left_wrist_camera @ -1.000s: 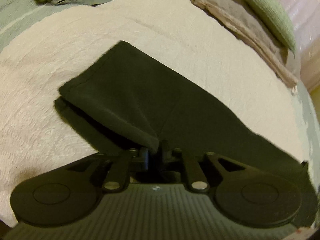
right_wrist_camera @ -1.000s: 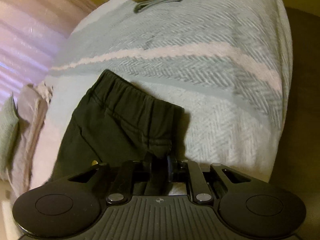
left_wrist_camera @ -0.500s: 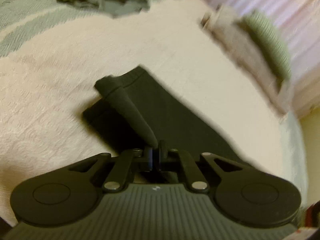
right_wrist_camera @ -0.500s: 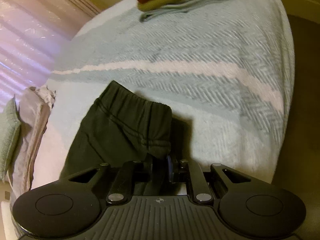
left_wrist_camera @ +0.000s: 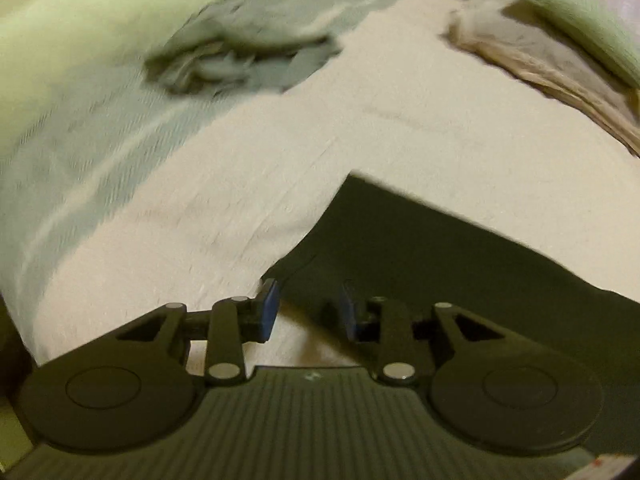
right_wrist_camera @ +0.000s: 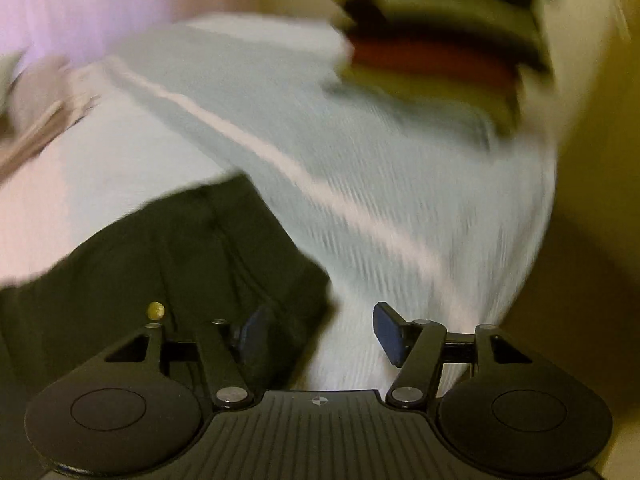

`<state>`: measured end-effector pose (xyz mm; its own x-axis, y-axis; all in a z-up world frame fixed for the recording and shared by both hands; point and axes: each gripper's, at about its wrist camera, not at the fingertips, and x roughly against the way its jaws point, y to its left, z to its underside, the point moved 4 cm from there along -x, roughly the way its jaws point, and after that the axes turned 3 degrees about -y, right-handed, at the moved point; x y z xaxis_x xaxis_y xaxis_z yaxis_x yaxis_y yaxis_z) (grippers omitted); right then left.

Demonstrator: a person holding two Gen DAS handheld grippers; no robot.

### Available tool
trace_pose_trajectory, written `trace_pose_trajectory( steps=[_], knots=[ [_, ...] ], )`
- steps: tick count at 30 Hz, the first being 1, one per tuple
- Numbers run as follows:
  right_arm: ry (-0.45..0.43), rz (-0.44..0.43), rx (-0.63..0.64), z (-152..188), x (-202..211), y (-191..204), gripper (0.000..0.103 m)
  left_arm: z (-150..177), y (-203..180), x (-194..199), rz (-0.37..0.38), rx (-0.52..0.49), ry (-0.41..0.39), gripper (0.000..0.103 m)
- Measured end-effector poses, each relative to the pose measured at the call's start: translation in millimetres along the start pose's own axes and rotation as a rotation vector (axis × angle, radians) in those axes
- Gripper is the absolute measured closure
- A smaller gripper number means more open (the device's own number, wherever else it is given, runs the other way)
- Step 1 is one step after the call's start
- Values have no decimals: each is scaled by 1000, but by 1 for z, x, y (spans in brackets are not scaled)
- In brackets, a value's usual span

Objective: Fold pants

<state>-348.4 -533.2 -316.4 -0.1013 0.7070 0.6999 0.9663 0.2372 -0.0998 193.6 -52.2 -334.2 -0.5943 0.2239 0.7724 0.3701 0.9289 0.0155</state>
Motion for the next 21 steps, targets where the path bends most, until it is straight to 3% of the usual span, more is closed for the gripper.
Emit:
trace_pose_trajectory(
  steps=[3, 9, 11, 14, 17, 19, 21],
  knots=[
    [2, -90, 60, 1, -10, 15, 46, 1, -53, 7, 98, -133, 12, 76],
    [40, -224, -74, -38, -49, -6, 46, 0, -197, 11, 430, -354, 84, 76],
    [7, -228, -38, -57, -52, -4, 46, 1, -248, 17, 526, -432, 97, 76],
    [-69, -326, 48, -75, -46, 23, 46, 11, -335, 41, 703, -540, 56, 76],
    [-22, -370, 152, -64, -66, 57, 46, 34, -401, 53, 827, -582, 40, 76],
    [29, -335, 244, -44, -95, 69, 46, 56, -436, 47, 878, -599, 51, 75],
    [95, -287, 286, -26, -122, 69, 46, 80, -458, 24, 814, -660, 85, 75]
  ],
)
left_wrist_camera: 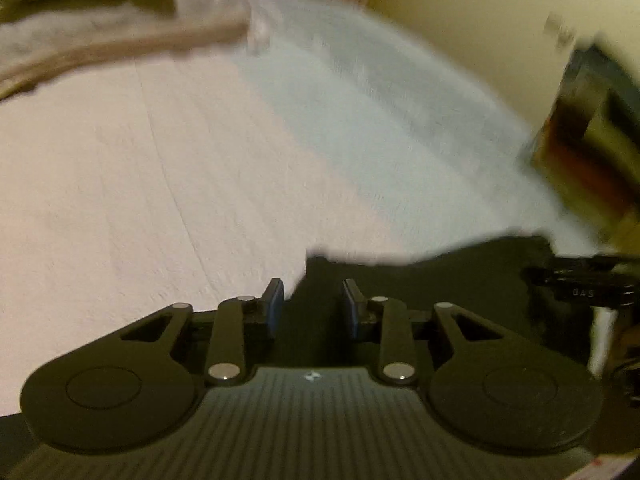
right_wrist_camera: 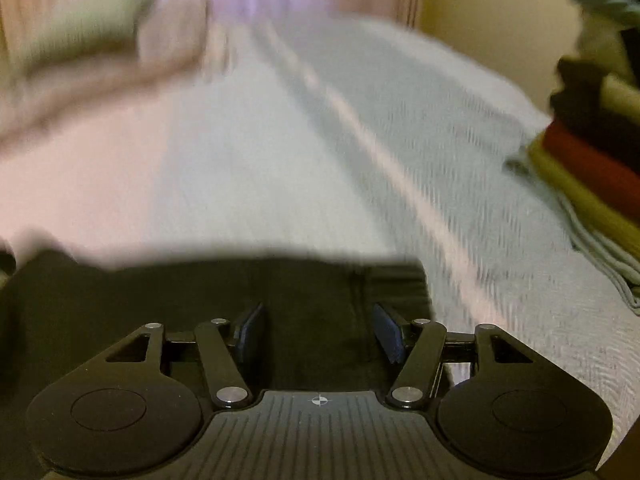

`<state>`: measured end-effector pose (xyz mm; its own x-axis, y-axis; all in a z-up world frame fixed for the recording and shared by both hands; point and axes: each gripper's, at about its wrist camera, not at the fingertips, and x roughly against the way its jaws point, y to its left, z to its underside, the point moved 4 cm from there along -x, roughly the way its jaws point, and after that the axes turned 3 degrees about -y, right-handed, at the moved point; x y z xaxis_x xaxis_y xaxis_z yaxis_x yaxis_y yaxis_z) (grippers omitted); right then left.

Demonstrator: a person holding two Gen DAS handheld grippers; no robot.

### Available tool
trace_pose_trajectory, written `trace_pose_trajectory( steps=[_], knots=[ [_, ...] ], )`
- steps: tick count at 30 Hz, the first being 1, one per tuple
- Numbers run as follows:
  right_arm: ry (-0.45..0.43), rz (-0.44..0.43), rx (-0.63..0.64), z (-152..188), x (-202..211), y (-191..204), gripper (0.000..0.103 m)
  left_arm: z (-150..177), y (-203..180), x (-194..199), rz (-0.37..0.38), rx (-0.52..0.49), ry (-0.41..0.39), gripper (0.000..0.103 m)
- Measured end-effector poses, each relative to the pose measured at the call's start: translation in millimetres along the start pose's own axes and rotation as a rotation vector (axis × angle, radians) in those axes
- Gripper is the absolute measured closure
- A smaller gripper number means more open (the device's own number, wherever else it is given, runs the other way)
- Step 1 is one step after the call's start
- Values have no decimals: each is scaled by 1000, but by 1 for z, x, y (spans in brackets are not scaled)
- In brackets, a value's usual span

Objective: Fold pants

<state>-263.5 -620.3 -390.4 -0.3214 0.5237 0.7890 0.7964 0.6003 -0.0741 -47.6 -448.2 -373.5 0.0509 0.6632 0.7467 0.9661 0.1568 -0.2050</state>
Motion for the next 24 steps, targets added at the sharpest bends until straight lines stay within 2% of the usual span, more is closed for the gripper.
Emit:
trace_pose_trajectory(
  steps=[1, 3, 5, 6, 9, 12, 14, 16, 20, 22, 24],
  knots=[
    [-18, -14, -17, 1, 4, -4, 46, 7, 0, -12, -31, -17, 14, 75],
    [-55, -5, -26, -2, 23, -8, 46, 10, 2, -9, -31, -9, -5, 74],
    [-91, 10, -39, 0, 48, -13, 46, 13, 9, 16, -13, 40, -37, 75],
    [-105, -4, -51, 0, 62, -14, 46, 11, 11, 25, -27, 48, -43, 78],
    [-122, -52, -54, 23, 105, 5, 46, 35, 24, 71, -86, 48, -56, 78],
    [-69, -99, -1, 55, 109, 37, 46, 77, 32, 113, -134, 80, -20, 78],
    [35, -48, 53, 88, 84, 51, 46, 109, 42, 121, -174, 105, 39, 78],
    [10, -40, 18, 97, 77, 53, 46, 135, 55, 120, -211, 133, 109, 81],
    [43, 28, -24, 80, 101, 66, 46, 142, 63, 145, -193, 135, 89, 82],
    [67, 4, -85, 75, 123, 79, 46, 143, 69, 163, -200, 140, 93, 82],
    [108, -54, -181, 78, 150, 95, 46, 141, 75, 185, -218, 156, 108, 78]
  ],
)
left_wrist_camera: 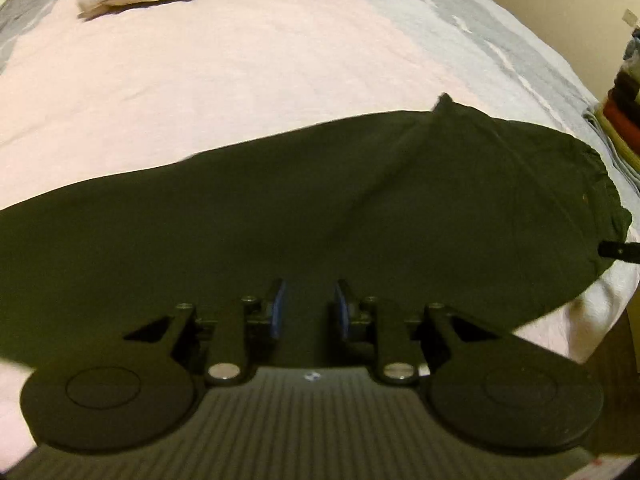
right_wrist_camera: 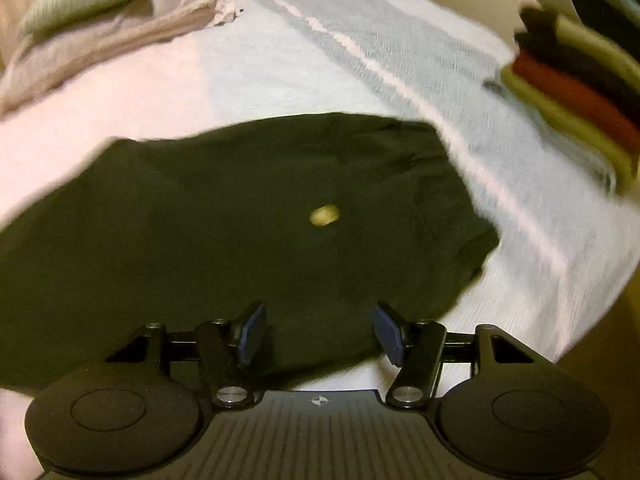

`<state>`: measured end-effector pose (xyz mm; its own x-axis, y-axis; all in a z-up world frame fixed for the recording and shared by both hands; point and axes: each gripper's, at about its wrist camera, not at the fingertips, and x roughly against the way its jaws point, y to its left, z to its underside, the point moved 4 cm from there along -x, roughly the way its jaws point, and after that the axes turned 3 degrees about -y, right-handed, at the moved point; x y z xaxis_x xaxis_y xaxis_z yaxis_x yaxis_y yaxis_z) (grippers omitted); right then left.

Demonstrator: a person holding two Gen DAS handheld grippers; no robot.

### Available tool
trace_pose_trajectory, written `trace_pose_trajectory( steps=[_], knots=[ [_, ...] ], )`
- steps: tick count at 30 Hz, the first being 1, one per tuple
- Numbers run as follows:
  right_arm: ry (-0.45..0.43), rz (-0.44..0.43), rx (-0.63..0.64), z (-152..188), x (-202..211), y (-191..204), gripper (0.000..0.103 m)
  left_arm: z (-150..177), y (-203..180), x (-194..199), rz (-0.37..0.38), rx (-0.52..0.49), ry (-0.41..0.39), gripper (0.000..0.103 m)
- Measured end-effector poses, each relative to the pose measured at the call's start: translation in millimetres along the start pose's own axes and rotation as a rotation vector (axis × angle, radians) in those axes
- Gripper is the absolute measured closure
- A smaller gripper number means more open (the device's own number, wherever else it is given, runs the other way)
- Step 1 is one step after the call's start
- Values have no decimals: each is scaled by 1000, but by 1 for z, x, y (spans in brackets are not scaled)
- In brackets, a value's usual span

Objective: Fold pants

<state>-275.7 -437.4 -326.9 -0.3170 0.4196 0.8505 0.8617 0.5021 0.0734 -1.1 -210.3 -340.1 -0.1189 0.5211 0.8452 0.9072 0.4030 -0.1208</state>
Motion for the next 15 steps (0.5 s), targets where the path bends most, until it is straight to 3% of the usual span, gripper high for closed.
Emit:
trace_pose_trajectory(
  steps=[3, 7, 10, 15],
  knots=[
    [71, -79, -76, 20, 33, 37, 46, 2, 22, 41, -33, 25, 13, 64],
    [154, -132, -76, 45, 78, 94, 46, 12, 52, 102, -71, 19, 50, 58],
    [139, -156, -30, 58, 123, 129, 46, 16, 69, 148, -100, -9, 60, 50],
    [88, -115, 35, 68, 190, 157, 46, 29, 88, 218, -122, -30, 48, 38]
  ],
)
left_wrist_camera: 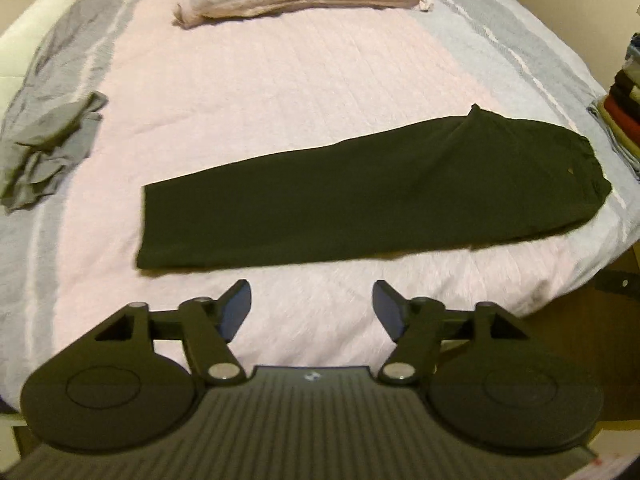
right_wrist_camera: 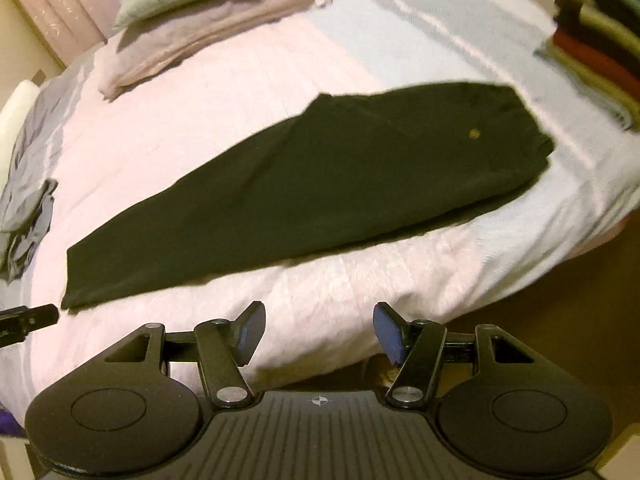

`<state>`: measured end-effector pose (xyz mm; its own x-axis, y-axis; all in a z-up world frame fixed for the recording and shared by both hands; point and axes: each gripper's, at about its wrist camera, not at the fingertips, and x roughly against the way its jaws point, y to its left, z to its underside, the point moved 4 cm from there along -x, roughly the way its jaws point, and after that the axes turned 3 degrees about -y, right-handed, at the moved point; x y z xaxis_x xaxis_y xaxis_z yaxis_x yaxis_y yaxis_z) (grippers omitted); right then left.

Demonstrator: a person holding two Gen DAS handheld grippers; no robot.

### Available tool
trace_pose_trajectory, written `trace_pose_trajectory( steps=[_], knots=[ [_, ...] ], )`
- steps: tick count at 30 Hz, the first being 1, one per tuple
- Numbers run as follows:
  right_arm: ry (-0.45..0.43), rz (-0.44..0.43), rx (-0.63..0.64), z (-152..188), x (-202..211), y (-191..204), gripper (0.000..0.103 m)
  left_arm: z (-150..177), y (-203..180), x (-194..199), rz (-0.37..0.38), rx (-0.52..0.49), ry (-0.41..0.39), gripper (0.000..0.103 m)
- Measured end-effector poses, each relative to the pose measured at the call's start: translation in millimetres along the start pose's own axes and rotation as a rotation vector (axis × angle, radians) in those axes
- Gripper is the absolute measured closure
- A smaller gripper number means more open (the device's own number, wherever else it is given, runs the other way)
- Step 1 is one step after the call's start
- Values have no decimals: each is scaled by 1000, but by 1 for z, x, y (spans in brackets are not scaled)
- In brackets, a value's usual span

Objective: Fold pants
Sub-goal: 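Pull both tools back above the lengthwise-folded trousers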

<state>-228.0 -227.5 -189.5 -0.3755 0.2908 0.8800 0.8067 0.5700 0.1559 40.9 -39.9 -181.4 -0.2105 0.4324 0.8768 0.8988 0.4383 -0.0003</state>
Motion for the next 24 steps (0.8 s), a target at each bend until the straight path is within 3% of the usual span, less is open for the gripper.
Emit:
trace_pose_trajectory(
  steps=[3, 11, 24],
  knots=[
    [-19, 19, 22, 9, 30, 6, 46, 10, 11, 33, -17, -3, -22, 38],
    [-49, 27, 36, 35, 84, 19, 46, 34, 18, 94, 21, -29, -43, 37],
    [-29, 9, 58, 48, 94, 36, 45, 44, 12, 114, 41, -67, -47, 36]
  ],
)
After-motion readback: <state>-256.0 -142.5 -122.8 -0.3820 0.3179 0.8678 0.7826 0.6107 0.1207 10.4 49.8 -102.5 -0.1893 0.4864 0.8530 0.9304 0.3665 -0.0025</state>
